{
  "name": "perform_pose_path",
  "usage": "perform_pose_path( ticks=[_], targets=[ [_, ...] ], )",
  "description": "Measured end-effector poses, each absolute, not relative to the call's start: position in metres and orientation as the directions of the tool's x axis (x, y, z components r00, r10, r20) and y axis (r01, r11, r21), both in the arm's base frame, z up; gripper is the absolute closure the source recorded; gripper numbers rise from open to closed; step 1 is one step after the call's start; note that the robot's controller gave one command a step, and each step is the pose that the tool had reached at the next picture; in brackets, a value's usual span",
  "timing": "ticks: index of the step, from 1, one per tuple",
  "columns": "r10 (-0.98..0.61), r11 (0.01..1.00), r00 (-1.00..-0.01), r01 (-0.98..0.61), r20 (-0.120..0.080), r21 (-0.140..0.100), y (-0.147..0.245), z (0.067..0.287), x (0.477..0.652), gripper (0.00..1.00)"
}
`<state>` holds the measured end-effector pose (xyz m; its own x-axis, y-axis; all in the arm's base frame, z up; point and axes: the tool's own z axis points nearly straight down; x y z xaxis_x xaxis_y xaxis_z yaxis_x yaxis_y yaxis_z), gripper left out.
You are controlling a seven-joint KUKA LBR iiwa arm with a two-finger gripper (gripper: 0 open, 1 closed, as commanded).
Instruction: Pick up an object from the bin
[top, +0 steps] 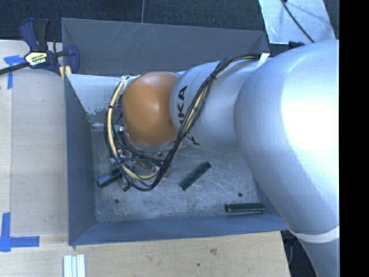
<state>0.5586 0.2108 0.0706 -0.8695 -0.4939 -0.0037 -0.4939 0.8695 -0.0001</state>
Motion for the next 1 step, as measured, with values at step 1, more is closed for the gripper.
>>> perform_pose_path(
  ticks=[1],
  targets=[
    [-0.451, 0.893, -0.893, -0.451, -0.011, -0.001, 0.2190, 0.1745, 0.5533, 1.00]
  ],
)
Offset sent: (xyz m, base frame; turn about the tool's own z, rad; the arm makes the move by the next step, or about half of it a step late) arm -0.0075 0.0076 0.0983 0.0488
